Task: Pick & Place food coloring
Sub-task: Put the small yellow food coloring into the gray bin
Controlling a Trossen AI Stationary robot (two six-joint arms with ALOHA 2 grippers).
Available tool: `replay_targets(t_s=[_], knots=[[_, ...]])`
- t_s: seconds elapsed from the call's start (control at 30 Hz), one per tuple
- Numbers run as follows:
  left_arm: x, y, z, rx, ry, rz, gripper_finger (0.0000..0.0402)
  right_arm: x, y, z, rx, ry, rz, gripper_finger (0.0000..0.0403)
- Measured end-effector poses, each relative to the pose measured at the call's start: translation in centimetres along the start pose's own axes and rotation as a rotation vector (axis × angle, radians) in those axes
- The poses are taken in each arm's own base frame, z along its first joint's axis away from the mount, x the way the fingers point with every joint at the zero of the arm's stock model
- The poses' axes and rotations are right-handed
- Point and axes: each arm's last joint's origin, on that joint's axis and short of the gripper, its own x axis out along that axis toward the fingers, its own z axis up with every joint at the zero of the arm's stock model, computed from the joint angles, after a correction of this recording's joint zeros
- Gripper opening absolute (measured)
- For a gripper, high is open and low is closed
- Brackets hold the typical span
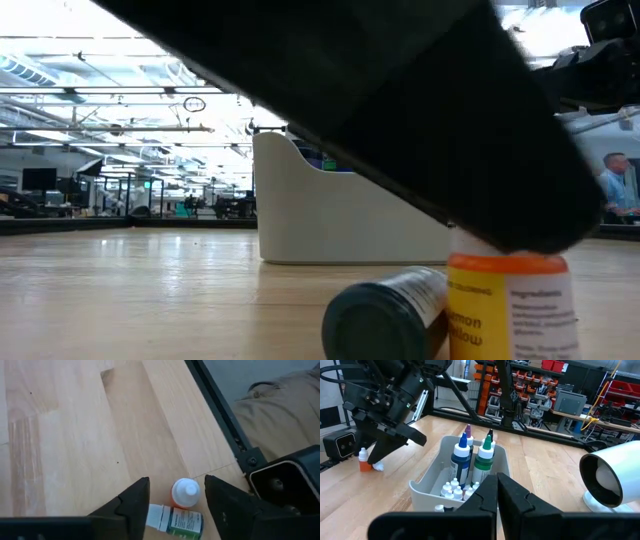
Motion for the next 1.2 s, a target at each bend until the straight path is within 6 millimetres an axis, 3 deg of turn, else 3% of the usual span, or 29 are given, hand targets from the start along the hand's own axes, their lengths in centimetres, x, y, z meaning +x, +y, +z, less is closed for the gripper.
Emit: replay_targets(t_s=[0.3,0.47,0.63,0.73,0.87,1.03,1.2], knots=[[0.0,0.4,0.0,0.04,0.008,0.006,0.0067,0.0,0.0,0.0,-0.002,0.0,0.0,0.0],[-1.4,0.5,0.6,0.147,0.019,0.007,0.0059,0.0,0.0,0.0,-0.002,0.001,0.0,0.0],[-7.0,0.5,2.6,0.201,0.015,0.088,0.0059,0.0,0.0,0.0,-0.004,0.002,0.0,0.0],[-11.5,0.5,3.3,0.233,0.028,0.262,0.0059,0.0,0.0,-0.1,-0.006,0.007,0.001,0.0],[-17.8,0.6,3.7,0.217,-0.07,0.35,0.0059,0.0,0.0,-0.2,-0.009,0.016,0.002,0.0],[-23.5,1.8,-0.2,0.124,-0.286,0.363,0.0059,0.0,0.0,-0.3,-0.012,0.025,0.003,0.0],[-25.2,4.0,-8.0,-0.067,-0.491,0.325,0.0059,0.0,0.0,-0.2,-0.012,0.023,0.003,0.0]])
